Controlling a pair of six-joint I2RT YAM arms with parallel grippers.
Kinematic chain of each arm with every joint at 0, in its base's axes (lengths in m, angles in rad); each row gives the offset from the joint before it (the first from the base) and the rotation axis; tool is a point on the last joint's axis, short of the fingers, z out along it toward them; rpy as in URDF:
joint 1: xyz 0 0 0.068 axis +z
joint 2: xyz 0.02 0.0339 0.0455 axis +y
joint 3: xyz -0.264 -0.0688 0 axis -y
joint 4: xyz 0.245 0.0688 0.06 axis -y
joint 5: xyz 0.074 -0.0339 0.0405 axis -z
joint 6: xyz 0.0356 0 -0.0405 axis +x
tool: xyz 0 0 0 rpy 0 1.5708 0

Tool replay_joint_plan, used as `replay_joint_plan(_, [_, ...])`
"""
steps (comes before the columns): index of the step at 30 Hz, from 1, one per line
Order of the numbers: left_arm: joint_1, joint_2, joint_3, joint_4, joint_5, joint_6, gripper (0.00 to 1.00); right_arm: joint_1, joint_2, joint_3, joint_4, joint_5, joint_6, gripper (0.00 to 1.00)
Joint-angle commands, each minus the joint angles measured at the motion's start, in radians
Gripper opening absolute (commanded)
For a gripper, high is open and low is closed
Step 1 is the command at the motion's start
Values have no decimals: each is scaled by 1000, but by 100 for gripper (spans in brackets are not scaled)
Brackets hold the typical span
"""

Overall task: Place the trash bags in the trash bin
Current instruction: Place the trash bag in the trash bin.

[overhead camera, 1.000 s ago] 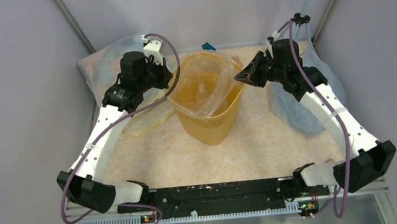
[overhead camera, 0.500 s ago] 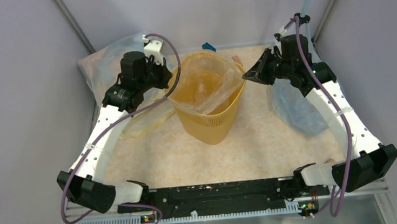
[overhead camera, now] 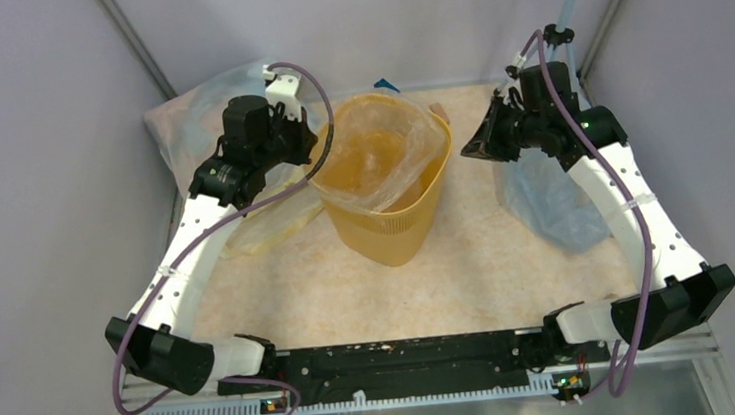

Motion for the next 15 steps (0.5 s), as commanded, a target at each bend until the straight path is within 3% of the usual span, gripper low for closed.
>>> replay_joint_plan(1, [6, -16, 34, 48, -17, 5, 0, -12, 11, 66, -67, 59, -76, 0])
replay_joint_plan(5, [6, -17, 29, 56, 10, 5, 0, -12, 11, 67, -5, -58, -134, 1])
replay_joint_plan(9, [6, -15, 29, 53, 17, -4, 0, -12, 5, 70, 77, -166, -138, 22])
replay_joint_plan(15, [6, -20, 34, 51, 14, -8, 0, -12, 4, 45, 142, -212, -91, 36])
